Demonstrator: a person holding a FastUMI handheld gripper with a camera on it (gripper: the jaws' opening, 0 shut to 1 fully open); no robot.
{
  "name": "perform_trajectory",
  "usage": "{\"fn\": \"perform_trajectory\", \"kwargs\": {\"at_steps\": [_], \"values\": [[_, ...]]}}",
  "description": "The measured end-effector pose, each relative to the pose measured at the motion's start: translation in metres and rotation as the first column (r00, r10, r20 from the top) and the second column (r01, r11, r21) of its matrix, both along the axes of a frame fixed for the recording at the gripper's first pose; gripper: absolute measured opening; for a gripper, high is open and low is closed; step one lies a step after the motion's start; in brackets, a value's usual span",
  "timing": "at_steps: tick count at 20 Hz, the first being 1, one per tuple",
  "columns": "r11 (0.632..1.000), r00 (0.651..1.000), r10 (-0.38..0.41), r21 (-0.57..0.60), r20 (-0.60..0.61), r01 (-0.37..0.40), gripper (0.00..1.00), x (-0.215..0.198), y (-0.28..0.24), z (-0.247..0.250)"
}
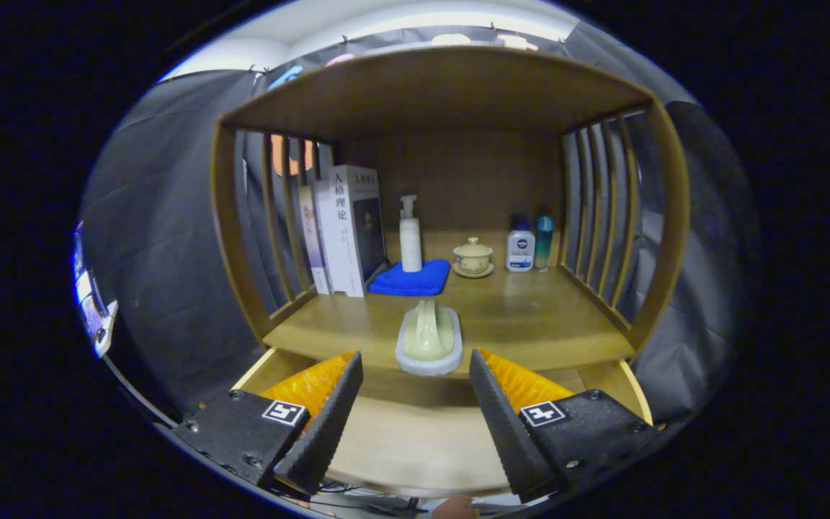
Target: Pull open the drawer, take out the items inside it, and place them on the countertop above the cabinet.
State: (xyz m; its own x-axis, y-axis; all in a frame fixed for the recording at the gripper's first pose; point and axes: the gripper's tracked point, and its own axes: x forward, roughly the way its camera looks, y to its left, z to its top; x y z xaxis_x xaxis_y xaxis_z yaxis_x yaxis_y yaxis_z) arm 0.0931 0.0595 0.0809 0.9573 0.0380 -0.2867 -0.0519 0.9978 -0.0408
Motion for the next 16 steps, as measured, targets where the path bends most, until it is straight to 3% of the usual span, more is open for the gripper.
{"fn": "perform_trajectory", "kwargs": {"at_steps": [4,8,12,16], "values": [[1.0,0.995,-0.013,-0.004,0.095,0.014,0.94,-0.068,-0.001,-0.02],[0.996,0.98,-0.085,0.031,0.18,0.081,0.94,-0.111,-0.011,-0.049],[0.991,0.972,-0.13,-0.006,0.197,0.134,0.97,-0.115,-0.021,-0.085],[0.991,0.977,-0.121,-0.042,0.176,0.13,0.98,-0.109,-0.018,-0.112]]}}
